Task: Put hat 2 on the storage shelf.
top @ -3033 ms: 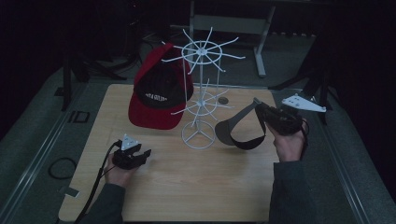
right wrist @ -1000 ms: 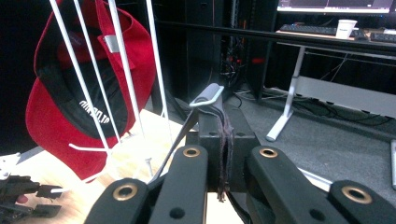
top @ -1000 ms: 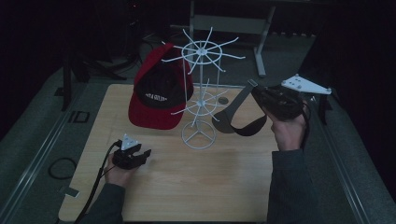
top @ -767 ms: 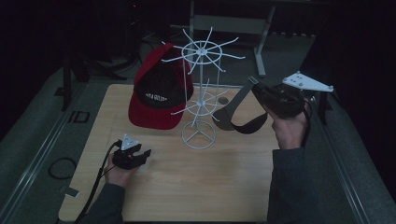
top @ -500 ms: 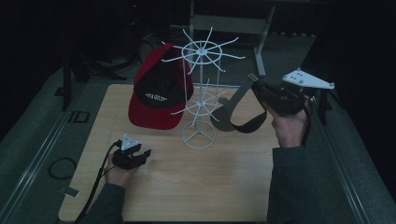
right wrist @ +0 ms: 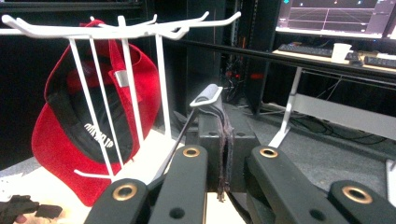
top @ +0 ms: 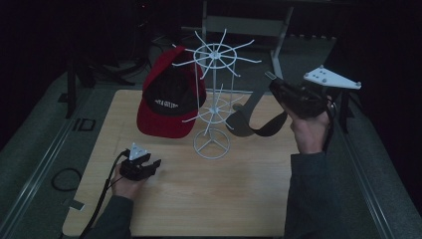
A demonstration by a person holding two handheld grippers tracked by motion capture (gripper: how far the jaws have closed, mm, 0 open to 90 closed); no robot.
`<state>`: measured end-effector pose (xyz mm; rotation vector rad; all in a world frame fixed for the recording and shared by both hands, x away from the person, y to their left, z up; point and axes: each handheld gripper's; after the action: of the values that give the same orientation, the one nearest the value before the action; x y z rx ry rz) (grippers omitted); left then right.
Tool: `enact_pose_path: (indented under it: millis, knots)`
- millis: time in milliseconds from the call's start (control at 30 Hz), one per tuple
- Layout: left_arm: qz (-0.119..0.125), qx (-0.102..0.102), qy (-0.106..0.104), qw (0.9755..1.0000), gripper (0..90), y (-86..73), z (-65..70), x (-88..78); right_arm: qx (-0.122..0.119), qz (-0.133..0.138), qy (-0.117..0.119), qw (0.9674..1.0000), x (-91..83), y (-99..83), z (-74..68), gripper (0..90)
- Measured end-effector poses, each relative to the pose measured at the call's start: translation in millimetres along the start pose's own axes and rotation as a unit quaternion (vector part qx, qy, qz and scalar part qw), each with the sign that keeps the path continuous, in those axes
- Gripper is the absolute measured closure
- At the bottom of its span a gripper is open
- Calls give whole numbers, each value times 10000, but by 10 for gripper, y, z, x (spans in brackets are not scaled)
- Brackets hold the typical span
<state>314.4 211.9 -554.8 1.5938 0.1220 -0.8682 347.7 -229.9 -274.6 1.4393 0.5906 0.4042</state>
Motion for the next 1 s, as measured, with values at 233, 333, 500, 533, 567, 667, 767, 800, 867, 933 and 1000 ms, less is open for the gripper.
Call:
enact_pose_path:
  millis: [233, 333, 500, 533, 567, 667, 767, 800, 867, 933, 1000]
  knots:
    - [-1, 3, -2, 10000, 500, 0, 0, 1, -47, 73, -13, 10000, -19, 92, 1, 880]
    - [-1, 2, -3, 10000, 500, 1, 0, 1, -56, 87, -10, 9999, -21, 115, -1, 880]
    - [-5, 4, -6, 10000, 500, 1, 0, 3, -74, 118, -21, 9999, -23, 162, 4, 880]
    - [-7, 6, -7, 10000, 500, 1, 0, 2, -84, 125, -20, 9999, -24, 171, 5, 880]
    - [-7, 3, -6, 10000, 500, 1, 0, 3, -101, 127, -23, 9999, -23, 179, 6, 880]
    - [-10, 4, -9, 10000, 500, 1, 2, 6, -121, 129, -27, 9998, -20, 203, 4, 880]
    - [-13, 9, -11, 10000, 499, 3, 3, 7, -127, 158, -25, 9998, -20, 228, 0, 880]
    - [-15, 13, -12, 10000, 500, 3, 3, 8, -133, 168, -30, 9998, -19, 235, -2, 880]
    - [-14, 12, -12, 10000, 499, 3, 3, 8, -131, 180, -25, 9997, -14, 252, -4, 880]
    - [-12, 11, -11, 10000, 499, 3, 4, 7, -133, 181, -22, 9997, -9, 265, -9, 880]
    - [-15, 14, -12, 10000, 500, 3, 3, 7, -152, 185, -22, 9997, -1, 278, -15, 880]
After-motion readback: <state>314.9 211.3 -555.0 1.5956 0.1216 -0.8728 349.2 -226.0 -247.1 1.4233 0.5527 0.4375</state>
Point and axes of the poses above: each handheld gripper's, and its own axes: x roughly forward along the jaws, y roughly out of its top, z roughly to its right, and after that the axes turned 3 degrees about z, right-handed
